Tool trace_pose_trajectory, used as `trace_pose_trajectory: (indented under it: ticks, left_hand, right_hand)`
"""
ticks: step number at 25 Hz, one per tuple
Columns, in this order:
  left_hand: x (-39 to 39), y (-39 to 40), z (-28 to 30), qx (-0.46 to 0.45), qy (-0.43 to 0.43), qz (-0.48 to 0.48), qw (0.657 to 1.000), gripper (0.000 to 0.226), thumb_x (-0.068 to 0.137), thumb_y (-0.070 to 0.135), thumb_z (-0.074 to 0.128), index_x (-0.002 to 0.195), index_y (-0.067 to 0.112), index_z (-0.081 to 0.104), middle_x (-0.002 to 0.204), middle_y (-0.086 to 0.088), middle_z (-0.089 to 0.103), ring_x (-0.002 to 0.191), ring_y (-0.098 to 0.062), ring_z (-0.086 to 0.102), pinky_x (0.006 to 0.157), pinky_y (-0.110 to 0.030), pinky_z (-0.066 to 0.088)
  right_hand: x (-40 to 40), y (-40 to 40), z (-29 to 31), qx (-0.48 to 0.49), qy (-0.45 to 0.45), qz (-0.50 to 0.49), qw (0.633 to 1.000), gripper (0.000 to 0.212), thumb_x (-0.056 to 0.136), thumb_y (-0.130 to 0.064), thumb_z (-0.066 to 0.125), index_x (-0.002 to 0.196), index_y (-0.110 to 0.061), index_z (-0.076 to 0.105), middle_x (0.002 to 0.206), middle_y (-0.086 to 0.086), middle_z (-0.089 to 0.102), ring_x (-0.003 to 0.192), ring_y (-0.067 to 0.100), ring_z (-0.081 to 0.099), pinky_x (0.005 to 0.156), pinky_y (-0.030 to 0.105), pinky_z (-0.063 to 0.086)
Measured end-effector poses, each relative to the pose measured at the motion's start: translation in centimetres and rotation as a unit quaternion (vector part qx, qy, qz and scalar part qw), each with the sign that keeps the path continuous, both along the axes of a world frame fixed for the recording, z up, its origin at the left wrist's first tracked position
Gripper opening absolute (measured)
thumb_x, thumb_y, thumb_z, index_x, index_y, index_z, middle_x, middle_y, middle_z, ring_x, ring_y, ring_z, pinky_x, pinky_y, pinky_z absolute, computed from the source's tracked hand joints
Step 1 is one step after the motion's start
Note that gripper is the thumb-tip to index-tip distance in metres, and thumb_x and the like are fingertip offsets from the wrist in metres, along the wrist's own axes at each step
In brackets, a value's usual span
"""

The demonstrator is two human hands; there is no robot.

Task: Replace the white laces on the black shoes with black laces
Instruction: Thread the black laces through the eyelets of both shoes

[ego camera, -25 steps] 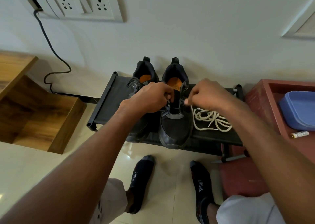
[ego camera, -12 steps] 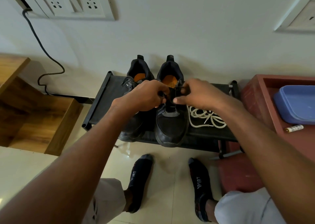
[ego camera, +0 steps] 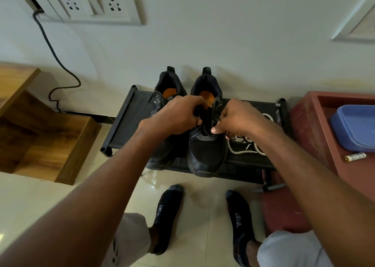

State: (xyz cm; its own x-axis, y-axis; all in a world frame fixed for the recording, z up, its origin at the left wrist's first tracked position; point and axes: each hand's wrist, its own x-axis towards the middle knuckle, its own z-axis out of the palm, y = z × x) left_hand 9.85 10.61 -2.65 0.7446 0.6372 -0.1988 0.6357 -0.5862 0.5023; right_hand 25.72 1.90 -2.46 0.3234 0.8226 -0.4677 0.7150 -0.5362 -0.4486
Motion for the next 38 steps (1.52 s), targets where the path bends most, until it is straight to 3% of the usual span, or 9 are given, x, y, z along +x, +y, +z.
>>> trace_pose_trajectory:
  ticks: [8, 13, 16, 18, 21, 23, 28, 33, 38]
  left_hand:
    - [-0.2, 0.1, -0.2, 0.006, -0.008, 0.005, 1.0, 0.056, 0.09, 0.008, 0.076, 0.14, 0.026, 0.058, 0.074, 0.016, 0.049, 0.082, -0.014, 0.059, 0.063, -0.017, 0.036]
    - [-0.1, 0.2, -0.4, 0.015, -0.005, 0.006, 1.0, 0.061, 0.089, 0.009, 0.077, 0.142, 0.029, 0.055, 0.078, 0.013, 0.05, 0.079, -0.015, 0.058, 0.063, -0.02, 0.039]
    - [-0.1, 0.5, -0.2, 0.057, -0.015, 0.047, 0.997, 0.054, 0.091, 0.025, 0.078, 0.139, 0.031, 0.056, 0.089, 0.007, 0.059, 0.088, -0.021, 0.063, 0.072, -0.032, 0.047]
    - [0.0, 0.7, 0.2, 0.062, -0.064, 0.105, 0.991, 0.034, 0.095, 0.034, 0.072, 0.128, 0.027, 0.063, 0.08, 0.009, 0.06, 0.08, -0.017, 0.062, 0.065, -0.031, 0.043]
    - [0.4, 0.9, 0.8, 0.006, -0.152, 0.17, 0.974, 0.018, 0.102, 0.035, 0.063, 0.112, 0.021, 0.071, 0.072, 0.005, 0.065, 0.067, -0.01, 0.061, 0.062, -0.029, 0.043]
    - [0.5, 0.8, 1.3, -0.071, -0.213, 0.199, 0.954, 0.022, 0.105, 0.036, 0.058, 0.108, 0.019, 0.072, 0.083, -0.001, 0.074, 0.079, -0.015, 0.07, 0.072, -0.032, 0.053]
    - [0.4, -0.4, 3.6, -0.283, -0.332, 0.118, 0.892, 0.057, 0.107, 0.06, 0.035, 0.12, 0.019, 0.073, 0.115, -0.004, 0.077, 0.114, -0.018, 0.071, 0.102, -0.044, 0.054]
    - [-0.3, -0.2, 3.2, -0.307, -0.296, 0.087, 0.9, 0.078, 0.104, 0.069, 0.03, 0.112, 0.003, 0.071, 0.097, -0.021, 0.075, 0.098, -0.037, 0.073, 0.106, -0.053, 0.054]
    - [-0.9, -0.1, 3.7, -0.197, -0.228, 0.092, 0.949, 0.08, 0.104, 0.069, 0.03, 0.104, 0.002, 0.074, 0.064, -0.006, 0.065, 0.064, -0.014, 0.063, 0.076, -0.029, 0.049]
  right_hand:
    - [0.9, 0.0, 0.4, -0.017, 0.105, -0.065, 0.992, 0.009, 0.101, -0.006, 0.062, 0.092, -0.005, 0.064, 0.081, 0.013, 0.064, 0.066, 0.022, 0.061, 0.059, 0.032, 0.051]
    - [1.0, 0.0, 0.1, -0.013, 0.113, -0.074, 0.991, 0.007, 0.1, -0.008, 0.066, 0.095, -0.002, 0.068, 0.083, 0.015, 0.069, 0.066, 0.022, 0.064, 0.057, 0.03, 0.051]
    - [1.5, 0.0, 0.2, 0.056, 0.058, -0.037, 0.996, 0.002, 0.094, -0.015, 0.075, 0.093, -0.014, 0.076, 0.086, 0.006, 0.076, 0.072, 0.017, 0.068, 0.068, 0.032, 0.054]
    - [1.7, 0.1, 0.9, 0.148, 0.043, -0.029, 0.988, 0.011, 0.09, -0.015, 0.079, 0.09, -0.027, 0.078, 0.088, -0.002, 0.077, 0.081, 0.013, 0.072, 0.077, 0.03, 0.056]
    - [1.1, 0.2, 2.0, 0.268, 0.11, -0.012, 0.957, 0.019, 0.089, -0.013, 0.08, 0.089, -0.032, 0.081, 0.092, -0.013, 0.075, 0.093, 0.002, 0.069, 0.088, 0.017, 0.051]
    - [0.7, 0.2, 2.6, 0.336, 0.14, 0.004, 0.932, 0.023, 0.089, -0.008, 0.078, 0.093, -0.03, 0.082, 0.1, -0.013, 0.07, 0.091, -0.002, 0.064, 0.085, 0.009, 0.047]
    - [0.7, -0.8, 4.7, 0.317, 0.393, -0.017, 0.863, 0.02, 0.095, -0.001, 0.066, 0.102, -0.014, 0.079, 0.097, 0.006, 0.075, 0.084, 0.023, 0.068, 0.074, 0.033, 0.056]
    - [0.7, -1.2, 5.0, 0.269, 0.4, 0.009, 0.876, 0.021, 0.095, -0.003, 0.056, 0.1, -0.006, 0.075, 0.096, 0.023, 0.072, 0.081, 0.03, 0.069, 0.071, 0.035, 0.052]
    - [1.3, -0.7, 5.5, 0.282, 0.447, -0.085, 0.845, 0.021, 0.097, -0.03, 0.061, 0.09, -0.015, 0.073, 0.079, 0.003, 0.065, 0.061, 0.013, 0.048, 0.06, 0.028, 0.04]
